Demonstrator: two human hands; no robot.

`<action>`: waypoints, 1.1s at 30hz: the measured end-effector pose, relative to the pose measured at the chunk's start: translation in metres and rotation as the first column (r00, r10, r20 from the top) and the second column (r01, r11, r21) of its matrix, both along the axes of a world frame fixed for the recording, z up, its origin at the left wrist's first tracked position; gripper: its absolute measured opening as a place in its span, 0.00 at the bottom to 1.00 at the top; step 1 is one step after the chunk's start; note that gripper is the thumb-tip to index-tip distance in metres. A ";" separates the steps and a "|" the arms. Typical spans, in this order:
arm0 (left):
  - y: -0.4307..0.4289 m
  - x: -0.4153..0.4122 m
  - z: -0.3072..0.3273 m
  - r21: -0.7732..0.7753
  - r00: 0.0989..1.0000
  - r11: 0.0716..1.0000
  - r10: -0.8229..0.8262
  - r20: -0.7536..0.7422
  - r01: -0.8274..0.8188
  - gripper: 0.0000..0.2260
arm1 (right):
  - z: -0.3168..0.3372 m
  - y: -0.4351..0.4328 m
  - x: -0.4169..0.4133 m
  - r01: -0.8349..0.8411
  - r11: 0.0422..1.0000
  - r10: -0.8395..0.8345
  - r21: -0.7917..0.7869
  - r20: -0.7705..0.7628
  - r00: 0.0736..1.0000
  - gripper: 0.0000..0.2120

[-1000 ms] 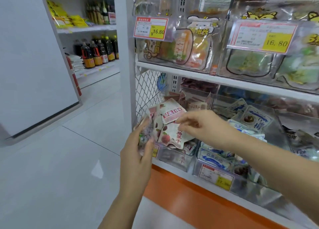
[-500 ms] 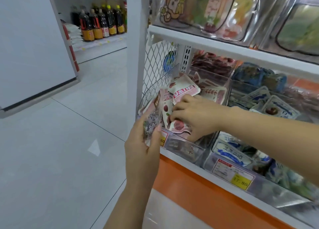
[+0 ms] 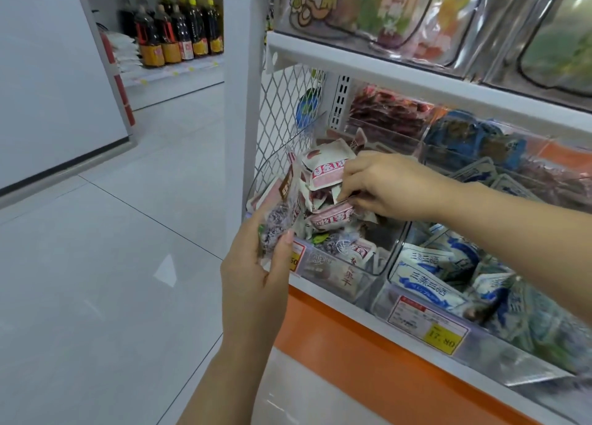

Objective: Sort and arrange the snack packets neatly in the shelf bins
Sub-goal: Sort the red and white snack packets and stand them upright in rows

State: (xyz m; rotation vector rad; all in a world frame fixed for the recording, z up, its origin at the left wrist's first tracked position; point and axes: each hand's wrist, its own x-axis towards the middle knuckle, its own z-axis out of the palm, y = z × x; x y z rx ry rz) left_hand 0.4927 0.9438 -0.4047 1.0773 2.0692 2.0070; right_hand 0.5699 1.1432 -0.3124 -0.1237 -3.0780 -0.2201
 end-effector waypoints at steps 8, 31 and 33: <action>0.002 0.003 0.001 0.014 1.000 1.000 -0.004 0.006 0.003 0.14 | -0.013 -0.007 -0.016 0.048 0.996 -0.048 -0.069 0.007 0.999 0.14; 0.002 0.005 -0.001 0.017 1.000 1.000 -0.008 0.023 0.008 0.13 | -0.026 -0.033 -0.024 -0.192 0.946 0.016 0.259 0.557 0.831 0.16; 0.001 0.005 0.000 0.021 1.000 1.000 -0.010 0.022 0.009 0.13 | -0.026 -0.034 -0.023 -0.204 0.949 0.045 0.241 0.536 0.843 0.10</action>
